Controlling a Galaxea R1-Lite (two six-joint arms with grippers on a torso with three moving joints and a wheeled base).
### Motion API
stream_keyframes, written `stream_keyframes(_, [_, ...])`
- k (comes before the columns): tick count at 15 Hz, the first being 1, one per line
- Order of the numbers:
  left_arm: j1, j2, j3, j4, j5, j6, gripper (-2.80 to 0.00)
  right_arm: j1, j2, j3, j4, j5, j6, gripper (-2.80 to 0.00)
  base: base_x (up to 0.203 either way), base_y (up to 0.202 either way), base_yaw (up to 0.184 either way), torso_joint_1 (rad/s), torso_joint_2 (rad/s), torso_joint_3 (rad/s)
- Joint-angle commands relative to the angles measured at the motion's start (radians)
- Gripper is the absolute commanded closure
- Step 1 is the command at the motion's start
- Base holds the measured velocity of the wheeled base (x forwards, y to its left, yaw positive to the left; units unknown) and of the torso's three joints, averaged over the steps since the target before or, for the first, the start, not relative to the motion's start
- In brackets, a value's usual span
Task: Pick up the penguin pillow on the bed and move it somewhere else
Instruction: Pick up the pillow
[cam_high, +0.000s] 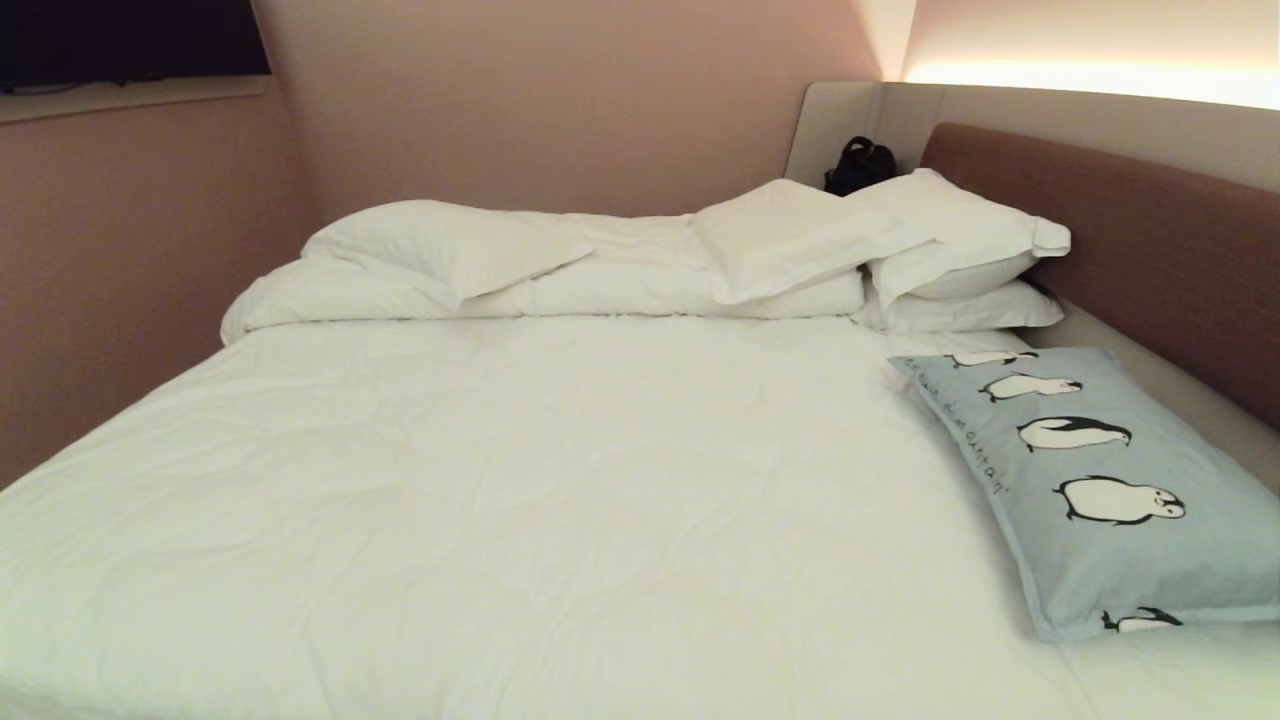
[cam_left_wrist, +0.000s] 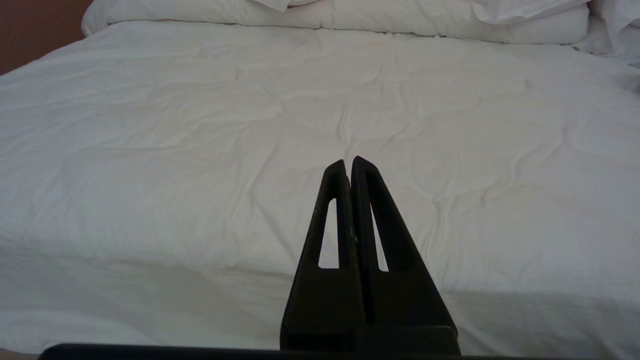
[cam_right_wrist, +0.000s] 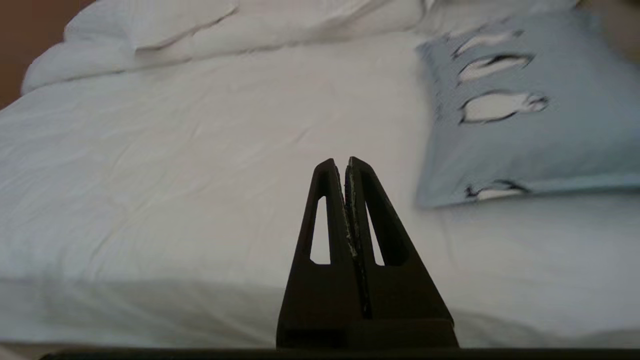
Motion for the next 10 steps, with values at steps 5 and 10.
stream_keyframes(5, [0.000, 0.000, 0.000, 0.001, 0.000, -0.001, 0.00, 0.000, -0.033, 0.141, -0.186, -0.042, -0.131, 0.00, 0.000, 0.000, 0.000, 0.000, 0.00, 0.000])
stream_keyframes(10, [0.000, 0.000, 0.000, 0.001, 0.000, 0.000, 0.00, 0.000, -0.033, 0.242, -0.278, -0.041, -0.161, 0.00, 0.000, 0.000, 0.000, 0.000, 0.00, 0.000])
